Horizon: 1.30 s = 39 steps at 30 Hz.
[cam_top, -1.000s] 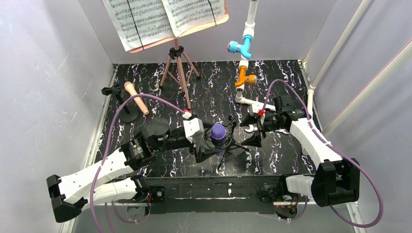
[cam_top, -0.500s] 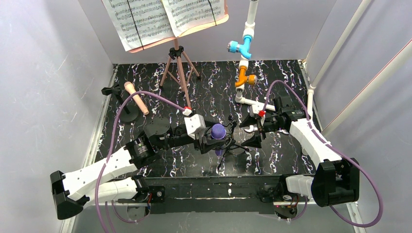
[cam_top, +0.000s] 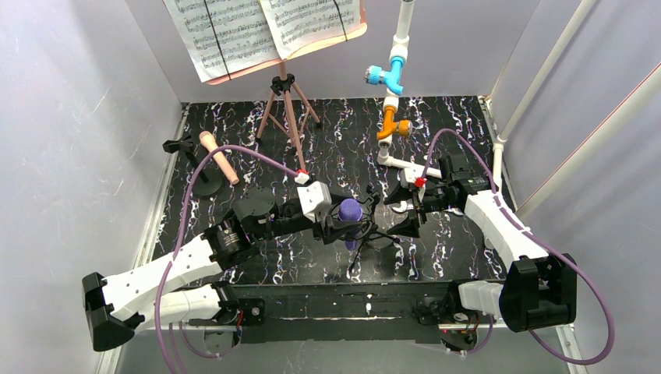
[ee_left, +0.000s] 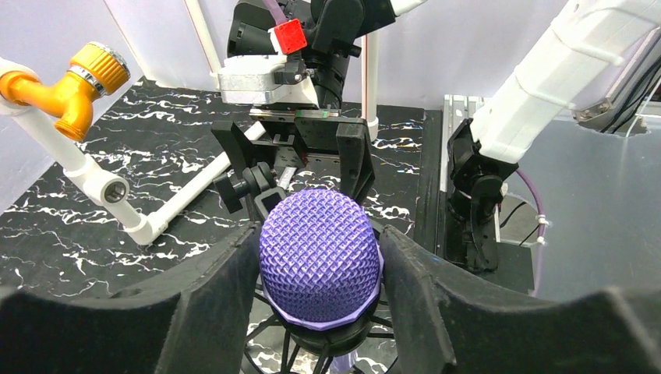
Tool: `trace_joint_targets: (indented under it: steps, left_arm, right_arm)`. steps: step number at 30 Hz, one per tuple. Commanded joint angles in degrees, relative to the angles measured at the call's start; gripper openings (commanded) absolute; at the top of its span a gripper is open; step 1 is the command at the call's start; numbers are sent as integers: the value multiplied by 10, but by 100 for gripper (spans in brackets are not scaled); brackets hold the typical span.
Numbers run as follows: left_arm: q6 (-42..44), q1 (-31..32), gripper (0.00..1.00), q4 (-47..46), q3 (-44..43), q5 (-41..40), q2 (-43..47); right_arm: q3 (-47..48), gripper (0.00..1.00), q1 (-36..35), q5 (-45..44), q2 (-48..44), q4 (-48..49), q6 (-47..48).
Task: Pack up the instrument practice props
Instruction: Remove the microphone from the microphone stand.
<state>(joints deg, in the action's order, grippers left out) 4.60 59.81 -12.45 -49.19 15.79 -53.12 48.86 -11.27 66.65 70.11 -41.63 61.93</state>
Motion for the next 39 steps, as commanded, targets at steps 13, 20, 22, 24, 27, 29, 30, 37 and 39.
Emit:
trace_joint_targets:
  steps: [13,20,22,24,27,29,30,37,39]
  left_arm:
    - [10,3,36,32,-26,-13,-6]
    - [0,3,0,38,-112,-66,-8]
    - [-2,2,0,38,-126,-69,-11]
    - [-1,2,0,39,-144,-78,-13]
    - [8,1,0,44,-183,-104,-12]
    - [18,-1,0,54,-218,-123,-13]
    - [25,-2,0,60,-237,-133,-16]
    - [62,-3,0,111,-341,-170,-26]
    - [71,-3,0,118,-354,-176,-21]
  right_arm:
    - [-2,99,1,16,3,-6,20]
    - [1,98,1,15,2,-17,33]
    - [1,98,1,15,1,-21,35]
    - [1,98,1,16,-1,-22,38]
    - [1,99,1,15,-2,-24,41]
    - [1,98,1,14,-2,-24,42]
    - [1,98,1,15,-2,-25,43]
    - [0,98,1,13,0,-25,45]
    - [0,98,1,12,1,-26,46]
